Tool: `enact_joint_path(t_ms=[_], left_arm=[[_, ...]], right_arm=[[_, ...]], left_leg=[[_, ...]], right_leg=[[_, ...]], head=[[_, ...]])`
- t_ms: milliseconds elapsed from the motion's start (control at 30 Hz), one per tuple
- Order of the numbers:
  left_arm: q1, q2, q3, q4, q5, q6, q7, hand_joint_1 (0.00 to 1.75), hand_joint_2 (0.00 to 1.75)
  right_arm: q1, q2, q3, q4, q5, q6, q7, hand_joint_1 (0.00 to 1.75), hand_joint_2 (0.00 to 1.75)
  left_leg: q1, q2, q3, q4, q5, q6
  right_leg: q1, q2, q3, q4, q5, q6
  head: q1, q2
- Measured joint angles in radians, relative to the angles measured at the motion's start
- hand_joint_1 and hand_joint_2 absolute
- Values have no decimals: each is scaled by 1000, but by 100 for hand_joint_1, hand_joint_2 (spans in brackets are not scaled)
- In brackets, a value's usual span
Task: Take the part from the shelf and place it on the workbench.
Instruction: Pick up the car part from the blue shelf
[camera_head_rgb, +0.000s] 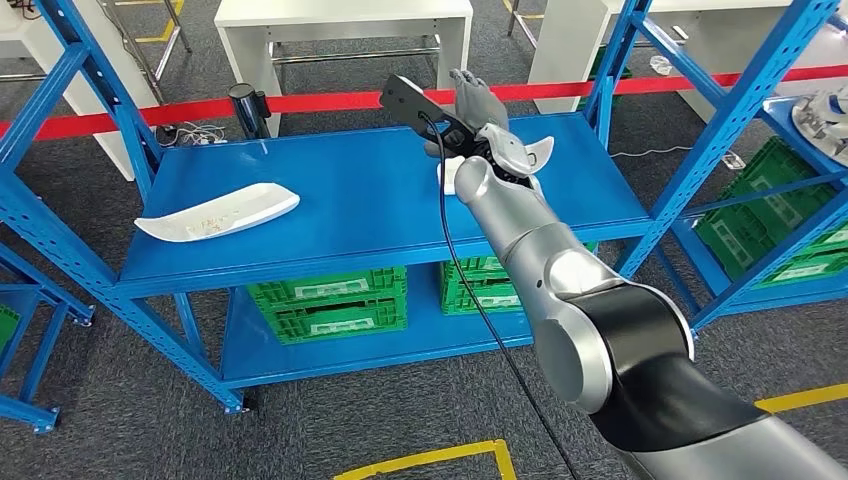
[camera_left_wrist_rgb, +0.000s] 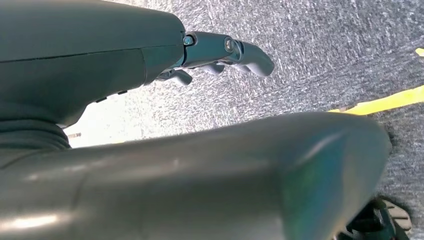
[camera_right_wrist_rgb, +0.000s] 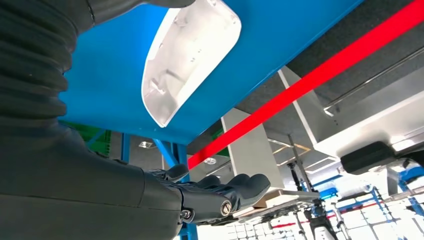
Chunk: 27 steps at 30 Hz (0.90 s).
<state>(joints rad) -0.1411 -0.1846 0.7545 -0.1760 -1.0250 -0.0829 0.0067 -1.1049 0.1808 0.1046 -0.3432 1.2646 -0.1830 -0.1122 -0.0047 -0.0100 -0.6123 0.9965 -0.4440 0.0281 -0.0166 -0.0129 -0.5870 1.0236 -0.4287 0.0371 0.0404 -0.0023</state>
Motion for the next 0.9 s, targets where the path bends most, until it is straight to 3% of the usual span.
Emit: enact_joint_path(t_ms=[33, 100, 167, 200, 233, 267, 333, 367, 400, 500, 533, 600, 667, 700, 733, 767, 833, 900], left_arm=[[1, 0, 0, 0, -1, 0, -4, 0, 0], [0, -1, 0, 0, -4, 0, -11, 0, 0], [0, -1, 0, 0, -5, 0, -15, 0, 0], [2, -1, 0, 0, -5, 0, -16, 0, 0], [4, -2, 0, 0, -5, 0, -17, 0, 0], [6, -2, 1, 0, -5, 0, -17, 0, 0], [7, -1, 1, 0, -5, 0, -17, 0, 0], [6, -1, 2, 0, -5, 0, -16, 0, 0], [5, 0, 2, 0, -5, 0, -16, 0, 0], [5, -1, 3, 0, -5, 0, -14, 0, 0], [5, -1, 3, 0, -5, 0, -13, 0, 0], [2, -1, 4, 0, -4, 0, -9, 0, 0], [-1, -1, 5, 0, -4, 0, -4, 0, 0], [-1, -1, 5, 0, -3, 0, -2, 0, 0], [0, -1, 6, 0, -3, 0, -1, 0, 0], [1, -1, 6, 0, -3, 0, 0, 0, 0], [2, 0, 6, 0, -3, 0, 0, 0, 0], [-1, 0, 7, 0, -3, 0, 0, 0, 0]], right_arm=[[-2, 0, 0, 0, 0, 0, 1, 0, 175], [-11, 1, 2, 0, 0, 1, 0, 0, 175], [-12, 0, 5, 2, 0, 2, 2, 0, 175], [-8, 0, 6, 3, 0, 2, 3, 0, 175], [-5, -1, 6, 4, 0, 3, 4, 0, 175], [-2, -1, 6, 4, 0, 3, 4, 0, 175], [0, -3, 6, 5, 0, 3, 4, 0, 175], [1, -5, 7, 7, 0, 4, 4, 0, 175], [3, -5, 9, 8, 0, 4, 5, 0, 175], [11, -6, 11, 10, 0, 5, 8, 0, 175], [10, -7, 11, 10, 1, 4, 8, 0, 175], [7, -6, 11, 9, 1, 4, 7, 0, 175], [7, -6, 11, 10, 1, 4, 7, 0, 175], [8, -5, 11, 10, 1, 5, 8, 0, 175], [9, -5, 11, 10, 1, 5, 8, 0, 175], [9, -5, 11, 10, 1, 5, 8, 0, 175], [7, -4, 11, 10, 1, 5, 8, 0, 175], [4, -2, 11, 10, 1, 5, 9, 0, 175]], left_leg=[[3, -2, 14, -10, -3, 7], [5, -3, 36, -16, -5, 13], [7, -4, 44, -14, -8, 12], [9, -6, 48, -13, -12, 7], [13, -7, 53, -10, -16, 0], [19, -8, 57, -4, -21, -9], [30, -11, 65, 15, -37, -34], [33, -11, 64, 25, -47, -47], [33, -11, 62, 32, -56, -58], [34, -9, 60, 41, -66, -78], [35, -7, 56, 55, -67, -81], [35, 0, 13, 133, -91, -86], [32, 4, -63, 253, -138, -87], [31, 4, -95, 294, -152, -86], [29, 5, -112, 304, -146, -82], [26, 5, -112, 279, -119, -75], [16, 6, -69, 153, -34, -56], [4, 12, -31, 56, -4, -40]], right_leg=[[0, 2, -9, 22, -2, 4], [-2, 8, -54, 94, -47, 8], [-5, 13, -126, 210, -101, 10], [-7, 14, -155, 248, -109, 11], [-11, 14, -167, 251, -99, 12], [-16, 14, -159, 215, -72, 16], [-26, 13, -115, 89, -2, 29], [-26, 13, -100, 45, 14, 27], [-25, 13, -96, 25, 24, 18], [-20, 15, -98, 33, 13, -27], [-20, 15, -93, 34, 8, -36], [-19, 16, -81, 33, 0, -49], [-14, 16, -70, 32, -11, -57], [-10, 16, -64, 33, -16, -59], [-6, 16, -58, 33, -22, -61], [-2, 16, -50, 33, -27, -62], [3, 16, -32, 31, -38, -63], [5, 16, -22, 27, -45, -57]], head=[[1, 0], [2, 0], [3, 0], [3, 0], [4, 0], [4, 0], [5, 0], [6, 0], [8, 0], [10, 0], [10, 0], [8, 0], [8, 0], [8, 0], [8, 0], [8, 0], [8, 0], [8, 0]])
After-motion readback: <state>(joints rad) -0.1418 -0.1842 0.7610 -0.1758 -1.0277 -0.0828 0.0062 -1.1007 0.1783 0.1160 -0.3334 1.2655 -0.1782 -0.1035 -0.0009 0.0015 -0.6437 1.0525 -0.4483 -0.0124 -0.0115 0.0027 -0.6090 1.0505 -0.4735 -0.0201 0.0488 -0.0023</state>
